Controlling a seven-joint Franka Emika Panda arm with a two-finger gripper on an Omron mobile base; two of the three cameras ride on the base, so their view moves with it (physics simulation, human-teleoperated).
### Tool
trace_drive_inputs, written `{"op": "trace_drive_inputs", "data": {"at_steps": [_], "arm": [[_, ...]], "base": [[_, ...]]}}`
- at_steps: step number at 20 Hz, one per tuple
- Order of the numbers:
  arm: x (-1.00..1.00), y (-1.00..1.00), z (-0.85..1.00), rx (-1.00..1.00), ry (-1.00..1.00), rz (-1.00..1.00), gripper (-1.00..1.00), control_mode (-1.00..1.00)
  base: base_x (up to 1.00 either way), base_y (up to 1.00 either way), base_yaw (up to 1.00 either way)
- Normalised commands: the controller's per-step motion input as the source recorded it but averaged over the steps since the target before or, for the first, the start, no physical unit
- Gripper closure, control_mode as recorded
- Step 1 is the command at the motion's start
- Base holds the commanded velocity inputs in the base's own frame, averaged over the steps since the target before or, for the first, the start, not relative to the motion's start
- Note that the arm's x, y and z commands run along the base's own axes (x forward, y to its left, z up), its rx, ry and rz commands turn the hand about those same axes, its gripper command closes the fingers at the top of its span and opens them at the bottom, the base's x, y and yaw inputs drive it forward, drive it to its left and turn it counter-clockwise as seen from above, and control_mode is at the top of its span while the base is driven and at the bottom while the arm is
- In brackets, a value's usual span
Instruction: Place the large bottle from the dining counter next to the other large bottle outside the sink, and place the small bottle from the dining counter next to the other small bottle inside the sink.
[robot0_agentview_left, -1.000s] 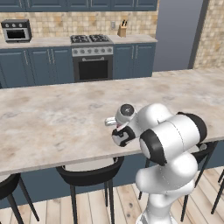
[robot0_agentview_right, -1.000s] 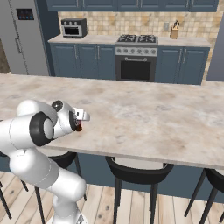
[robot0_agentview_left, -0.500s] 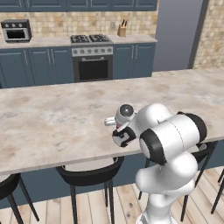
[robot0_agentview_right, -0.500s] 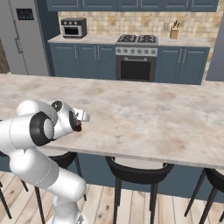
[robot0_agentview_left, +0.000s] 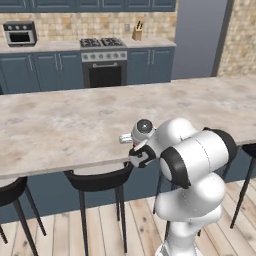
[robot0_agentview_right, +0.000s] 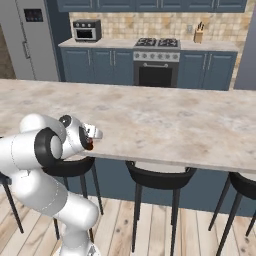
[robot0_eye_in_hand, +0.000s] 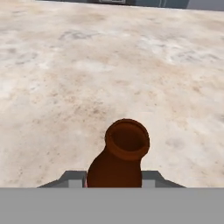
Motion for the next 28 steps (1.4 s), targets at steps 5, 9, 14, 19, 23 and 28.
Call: {"op": "trace_drive_inputs", "data": {"at_steps": [5,9,14,19,23,28], "arm": [[0.00,0.00,0.00,0.00,0.00,0.00,1.00,1.00],[0.00,0.00,0.00,0.00,0.00,0.00,1.00,1.00],[0.00,0.00,0.00,0.00,0.00,0.00,1.00,1.00],[0.00,0.00,0.00,0.00,0.00,0.00,1.00,1.00],[0.00,0.00,0.00,0.00,0.00,0.00,1.00,1.00],[0.00,0.00,0.00,0.00,0.00,0.00,1.00,1.00]], "base": [[-0.52,0.00,0.00],[-0.33,0.00,0.00],[-0.38,-0.03,-0.01],[-0.33,-0.15,-0.14],[-0.06,-0.11,-0.32],[0.00,-0.08,-0.38]]}}
